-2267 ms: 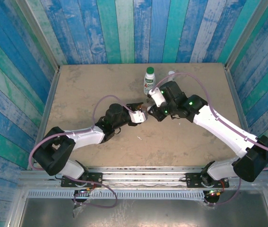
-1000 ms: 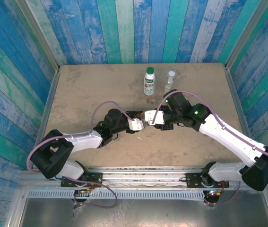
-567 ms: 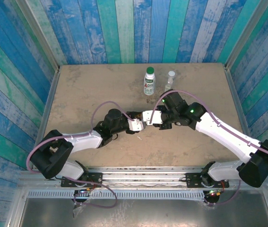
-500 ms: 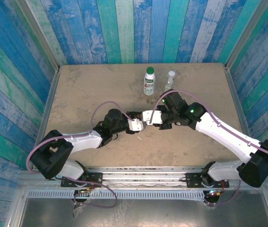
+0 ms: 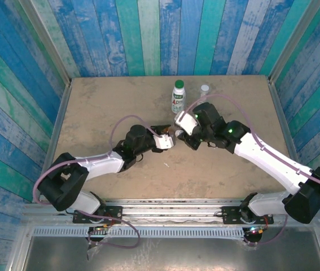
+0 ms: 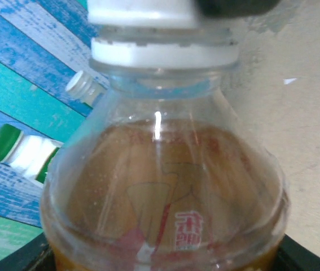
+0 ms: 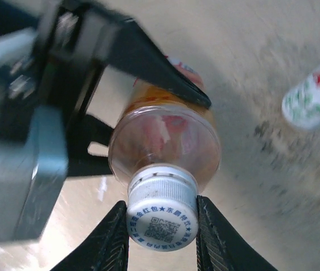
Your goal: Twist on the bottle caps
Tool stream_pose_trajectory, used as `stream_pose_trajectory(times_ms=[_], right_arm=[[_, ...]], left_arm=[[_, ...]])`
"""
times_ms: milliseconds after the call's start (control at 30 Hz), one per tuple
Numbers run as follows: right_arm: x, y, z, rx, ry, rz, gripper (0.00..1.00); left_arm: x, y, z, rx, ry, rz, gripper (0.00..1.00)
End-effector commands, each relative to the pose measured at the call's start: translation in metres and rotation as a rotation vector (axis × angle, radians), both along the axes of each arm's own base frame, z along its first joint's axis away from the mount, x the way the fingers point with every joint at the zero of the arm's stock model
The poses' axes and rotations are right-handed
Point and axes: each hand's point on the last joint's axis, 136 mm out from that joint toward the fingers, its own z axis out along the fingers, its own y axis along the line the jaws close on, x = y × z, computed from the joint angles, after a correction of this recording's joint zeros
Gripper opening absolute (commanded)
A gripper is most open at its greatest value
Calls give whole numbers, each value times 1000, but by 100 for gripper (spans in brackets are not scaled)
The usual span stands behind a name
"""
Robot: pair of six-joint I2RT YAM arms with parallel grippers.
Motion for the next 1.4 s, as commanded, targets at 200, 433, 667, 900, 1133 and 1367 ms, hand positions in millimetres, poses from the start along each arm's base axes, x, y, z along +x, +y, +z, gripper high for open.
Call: stream_pose_trajectory(times_ms=[200,433,667,900,1133,1367], right_arm=[[18,5,0,478,533,-588,10],[18,1,9,313,315,-352,43],[-3,-11,25,31,-105,141,74],[-45,-10,29,-131,-400,602,71],[-51,-8,16,-336,-441,766,64],[-47,1,7,-380,-408,765,49]], left_arm=[[17,-11,26,14,-158,27,51],[7,-8,17,18,-114,3,51],[-22,-3,6,9,-11,-73,52],[-48,-2,6,-21,62,-161,52],[-50,-1,10,-29,55,-161,52],[-47,-2,11,-30,41,-158,52]])
